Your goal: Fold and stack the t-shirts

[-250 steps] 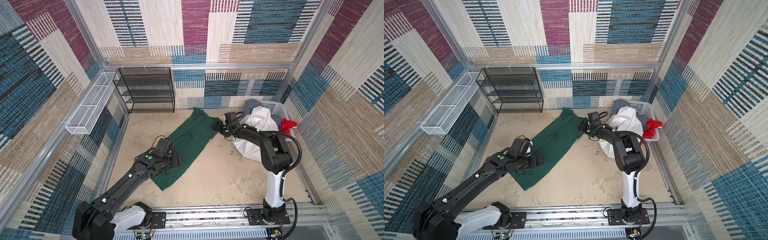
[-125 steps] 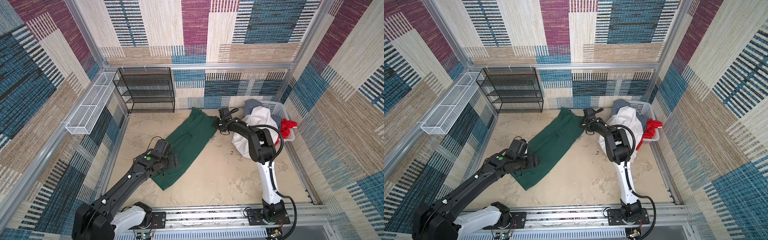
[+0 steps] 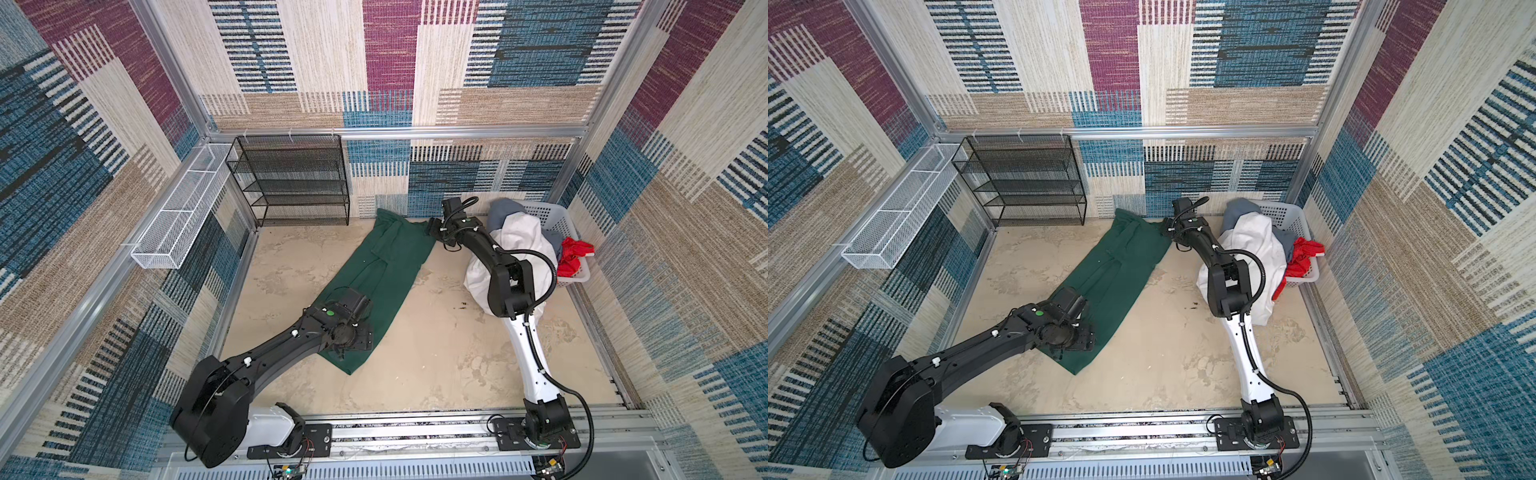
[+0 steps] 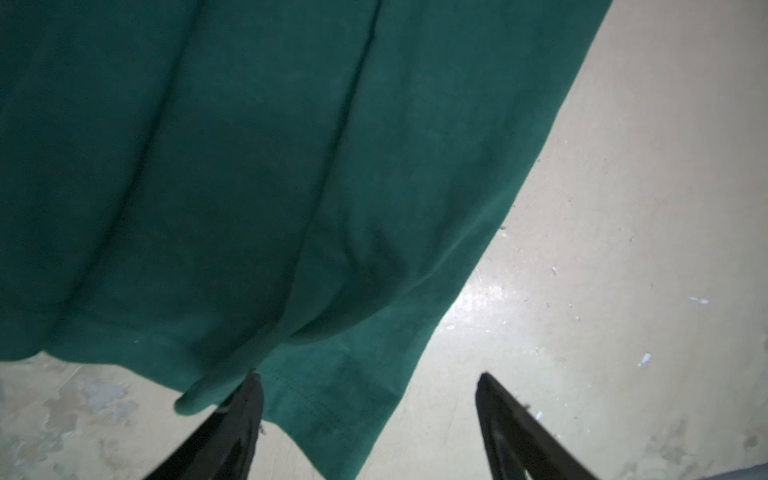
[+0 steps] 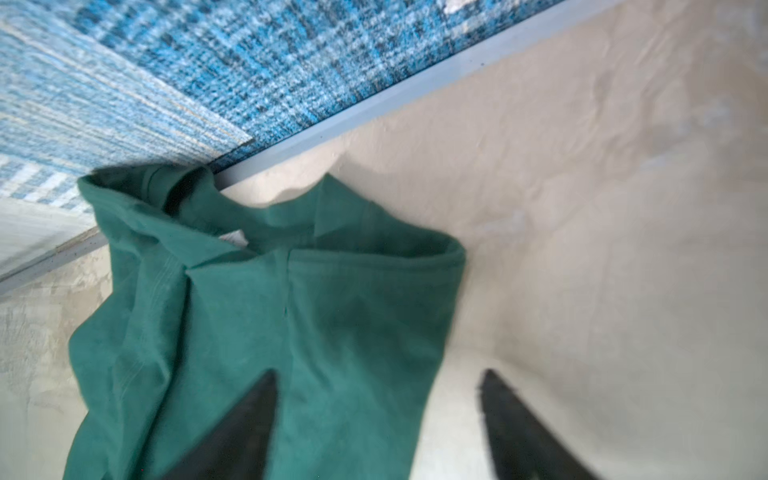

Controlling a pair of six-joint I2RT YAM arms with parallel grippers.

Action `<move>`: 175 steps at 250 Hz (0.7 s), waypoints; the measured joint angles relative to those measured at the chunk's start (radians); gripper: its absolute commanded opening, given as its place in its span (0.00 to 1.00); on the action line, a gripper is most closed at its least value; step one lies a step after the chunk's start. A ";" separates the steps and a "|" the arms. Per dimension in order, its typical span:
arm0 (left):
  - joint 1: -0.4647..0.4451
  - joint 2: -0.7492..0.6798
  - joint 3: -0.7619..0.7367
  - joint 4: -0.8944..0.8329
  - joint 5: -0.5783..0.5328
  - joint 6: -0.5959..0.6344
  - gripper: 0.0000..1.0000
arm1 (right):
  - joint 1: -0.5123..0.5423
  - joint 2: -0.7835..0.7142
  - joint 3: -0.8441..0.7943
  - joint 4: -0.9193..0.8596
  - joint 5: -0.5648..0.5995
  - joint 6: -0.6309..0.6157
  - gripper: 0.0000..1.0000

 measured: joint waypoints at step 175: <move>-0.198 0.340 0.143 0.079 -0.044 -0.077 0.00 | -0.123 -1.168 -1.448 0.376 -0.064 0.068 0.98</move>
